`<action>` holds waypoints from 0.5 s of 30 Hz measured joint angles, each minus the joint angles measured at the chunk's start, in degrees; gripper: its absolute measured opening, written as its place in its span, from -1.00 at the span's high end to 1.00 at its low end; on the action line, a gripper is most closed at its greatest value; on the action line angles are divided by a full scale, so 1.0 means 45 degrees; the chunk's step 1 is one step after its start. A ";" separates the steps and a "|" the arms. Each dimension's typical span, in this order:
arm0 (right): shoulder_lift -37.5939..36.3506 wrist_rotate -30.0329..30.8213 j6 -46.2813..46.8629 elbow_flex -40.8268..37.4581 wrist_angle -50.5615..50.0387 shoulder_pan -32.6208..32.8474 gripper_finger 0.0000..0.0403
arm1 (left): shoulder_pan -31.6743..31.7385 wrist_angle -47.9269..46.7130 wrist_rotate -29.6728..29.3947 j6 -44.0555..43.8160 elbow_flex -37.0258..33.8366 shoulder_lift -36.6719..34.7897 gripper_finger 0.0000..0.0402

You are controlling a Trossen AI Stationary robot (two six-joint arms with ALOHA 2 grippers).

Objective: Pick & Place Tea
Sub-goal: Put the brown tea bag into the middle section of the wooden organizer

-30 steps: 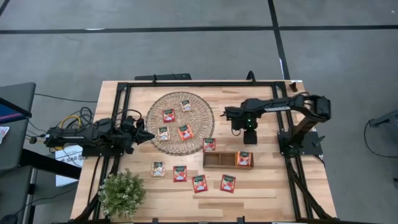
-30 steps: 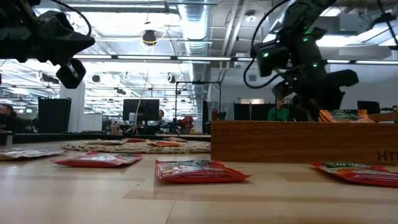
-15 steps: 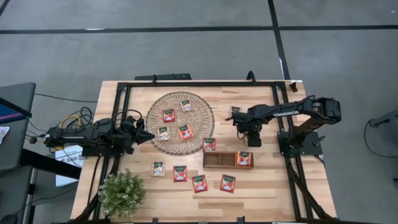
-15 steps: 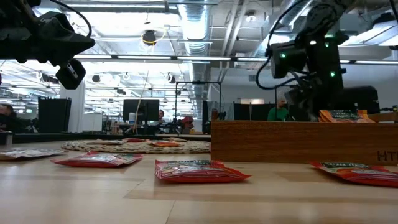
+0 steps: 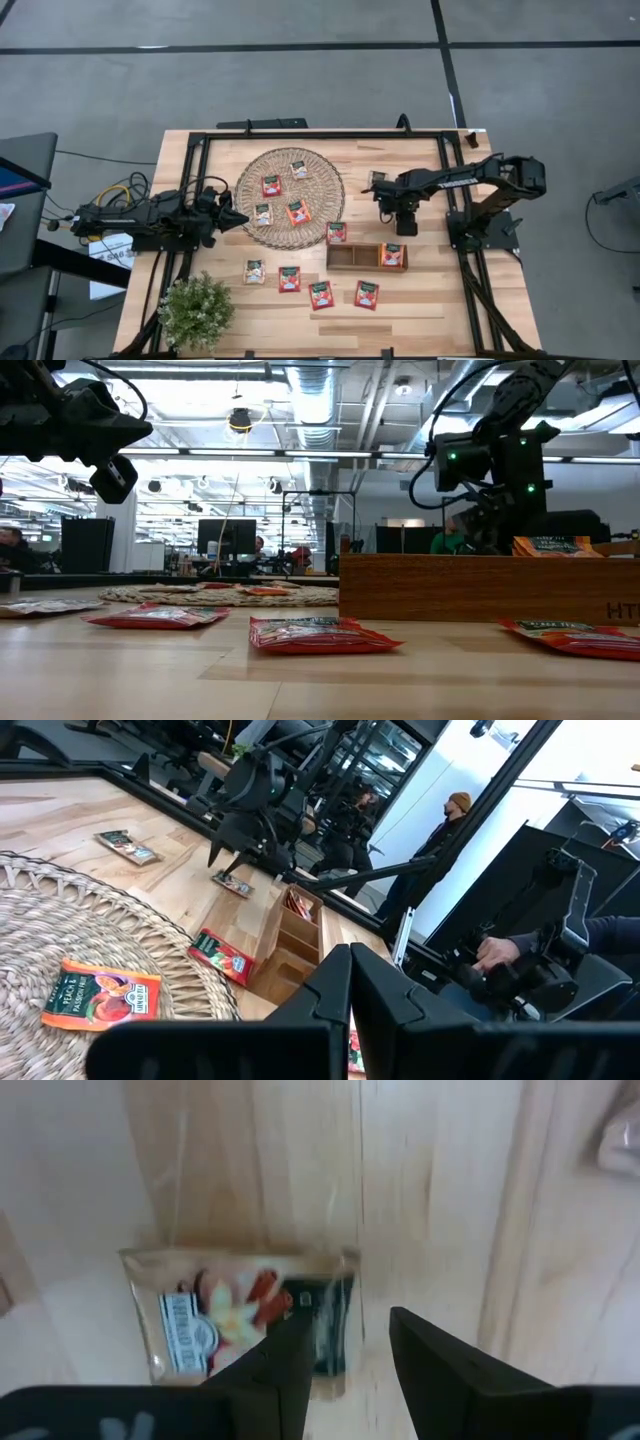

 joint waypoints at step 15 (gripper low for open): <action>0.1194 0.0020 0.0100 0.0101 0.0099 0.0083 0.44 | 0.0003 -0.0101 -0.0005 0.0039 0.0000 0.0000 1.00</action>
